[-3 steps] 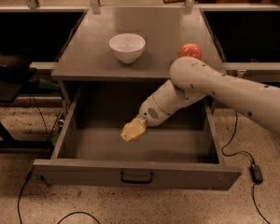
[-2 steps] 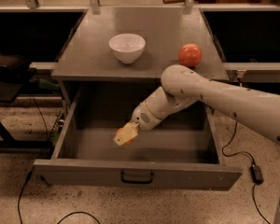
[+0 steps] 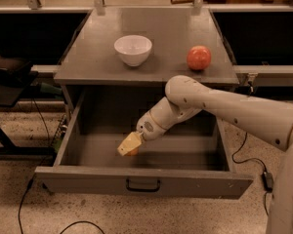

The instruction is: Place orange into top drawer

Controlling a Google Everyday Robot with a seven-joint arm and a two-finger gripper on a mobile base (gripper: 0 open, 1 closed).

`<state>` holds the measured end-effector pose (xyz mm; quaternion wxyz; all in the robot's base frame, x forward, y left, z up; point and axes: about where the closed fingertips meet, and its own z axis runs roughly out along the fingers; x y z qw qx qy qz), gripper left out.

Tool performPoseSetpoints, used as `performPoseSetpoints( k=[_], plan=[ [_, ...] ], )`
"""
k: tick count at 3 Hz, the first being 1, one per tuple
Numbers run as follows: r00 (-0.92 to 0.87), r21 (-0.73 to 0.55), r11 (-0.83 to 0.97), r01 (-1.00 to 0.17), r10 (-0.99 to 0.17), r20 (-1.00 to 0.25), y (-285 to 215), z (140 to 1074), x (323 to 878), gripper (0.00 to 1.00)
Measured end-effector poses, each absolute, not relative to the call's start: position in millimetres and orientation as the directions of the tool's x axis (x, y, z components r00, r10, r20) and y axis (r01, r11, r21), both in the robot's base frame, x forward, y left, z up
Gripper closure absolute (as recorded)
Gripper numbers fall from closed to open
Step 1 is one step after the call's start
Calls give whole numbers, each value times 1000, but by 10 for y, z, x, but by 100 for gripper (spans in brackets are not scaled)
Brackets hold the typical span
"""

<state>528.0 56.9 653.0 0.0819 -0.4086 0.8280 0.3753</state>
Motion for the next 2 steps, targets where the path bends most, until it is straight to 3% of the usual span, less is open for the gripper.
performPoseSetpoints(
  k=[2],
  plan=[
    [-708, 575, 437, -692, -569, -419, 455, 6489, 5264, 11]
  ],
)
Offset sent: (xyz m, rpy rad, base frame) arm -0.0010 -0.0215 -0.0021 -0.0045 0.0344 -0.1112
